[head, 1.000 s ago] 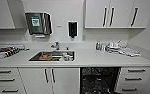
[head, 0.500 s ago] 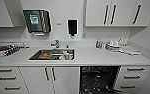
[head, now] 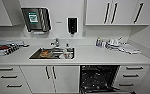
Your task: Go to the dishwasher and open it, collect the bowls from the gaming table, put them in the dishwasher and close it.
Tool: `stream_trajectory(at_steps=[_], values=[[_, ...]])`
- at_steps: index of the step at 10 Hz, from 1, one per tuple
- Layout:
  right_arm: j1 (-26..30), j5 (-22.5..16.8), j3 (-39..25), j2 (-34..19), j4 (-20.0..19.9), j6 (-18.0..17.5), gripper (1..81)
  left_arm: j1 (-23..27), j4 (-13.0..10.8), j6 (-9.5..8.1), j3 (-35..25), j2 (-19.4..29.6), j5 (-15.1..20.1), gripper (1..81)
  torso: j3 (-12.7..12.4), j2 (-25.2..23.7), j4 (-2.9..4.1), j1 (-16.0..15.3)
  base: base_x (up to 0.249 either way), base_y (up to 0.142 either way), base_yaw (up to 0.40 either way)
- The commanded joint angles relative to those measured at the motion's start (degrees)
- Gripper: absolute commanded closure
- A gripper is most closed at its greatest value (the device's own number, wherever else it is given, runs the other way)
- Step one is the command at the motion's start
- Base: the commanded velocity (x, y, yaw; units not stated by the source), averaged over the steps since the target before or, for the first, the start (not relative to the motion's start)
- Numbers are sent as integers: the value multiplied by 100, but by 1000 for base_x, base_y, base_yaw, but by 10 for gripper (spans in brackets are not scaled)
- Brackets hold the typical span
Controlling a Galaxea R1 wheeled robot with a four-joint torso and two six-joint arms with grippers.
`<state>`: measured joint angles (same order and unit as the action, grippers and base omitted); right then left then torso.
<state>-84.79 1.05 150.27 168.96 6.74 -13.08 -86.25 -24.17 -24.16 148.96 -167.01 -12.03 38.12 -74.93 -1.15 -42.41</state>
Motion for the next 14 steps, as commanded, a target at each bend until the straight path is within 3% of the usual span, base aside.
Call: stream_trajectory(at_steps=[1, 7, 8, 11, 14], values=[[264, -281, 1, -44, 64, 16, 10, 235, -17, -10, 11, 18, 236, 10, -527, 536, 0, 345, 0, 0, 0], [264, -272, 1, -53, 64, 16, 10, 235, -26, -9, 11, 1, 245, 10, -1687, 1714, 0, 1123, 0, 0, 0], [265, -272, 1, -62, 64, 16, 10, 235, -26, -1, 11, 1, 236, 10, -1353, 1932, 0, 1265, 0, 0, 0], [264, -281, 10, -53, 64, 16, 10, 235, -26, -1, 11, -17, 245, 10, -1578, 2422, 0, 1593, 0, 0, 0], [265, -272, 10, -53, 64, 16, 10, 235, -26, -1, 11, -26, 245, 10, -1597, 3018, 0, 1980, 0, 0, 0]])
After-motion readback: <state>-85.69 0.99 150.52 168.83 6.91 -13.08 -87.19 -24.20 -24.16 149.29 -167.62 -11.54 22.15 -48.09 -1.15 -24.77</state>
